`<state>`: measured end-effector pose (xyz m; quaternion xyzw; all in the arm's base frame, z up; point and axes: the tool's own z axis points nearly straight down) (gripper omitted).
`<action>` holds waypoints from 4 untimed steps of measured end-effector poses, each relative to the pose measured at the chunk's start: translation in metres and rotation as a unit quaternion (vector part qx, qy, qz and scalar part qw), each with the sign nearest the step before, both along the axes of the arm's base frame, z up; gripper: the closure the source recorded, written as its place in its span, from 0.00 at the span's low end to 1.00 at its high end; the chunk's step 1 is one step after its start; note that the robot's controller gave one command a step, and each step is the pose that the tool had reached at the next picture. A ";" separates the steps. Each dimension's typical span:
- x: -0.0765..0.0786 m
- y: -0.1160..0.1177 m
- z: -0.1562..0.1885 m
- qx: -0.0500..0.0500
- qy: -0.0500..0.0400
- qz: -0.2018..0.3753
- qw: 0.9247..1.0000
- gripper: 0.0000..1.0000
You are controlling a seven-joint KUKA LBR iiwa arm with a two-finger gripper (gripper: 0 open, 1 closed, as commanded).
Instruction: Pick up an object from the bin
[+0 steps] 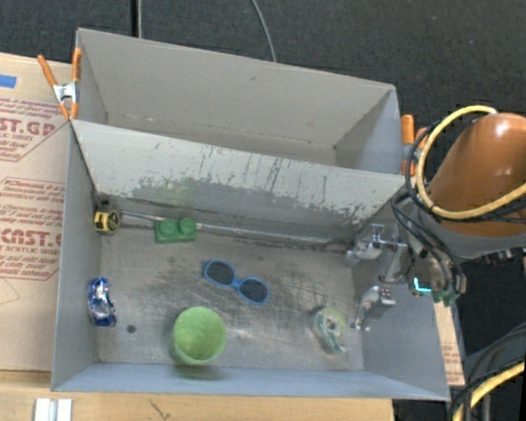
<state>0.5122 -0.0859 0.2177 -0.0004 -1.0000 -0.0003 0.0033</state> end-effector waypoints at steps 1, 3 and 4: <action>-0.023 0.028 -0.101 0.000 0.000 -0.083 0.997 0.00; 0.030 0.063 -0.143 -0.001 -0.013 -0.147 0.989 0.00; 0.064 0.130 -0.141 0.001 -0.008 -0.041 0.999 0.00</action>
Offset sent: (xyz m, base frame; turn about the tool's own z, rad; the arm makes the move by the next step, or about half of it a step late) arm -0.0209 0.0263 -0.0969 0.1681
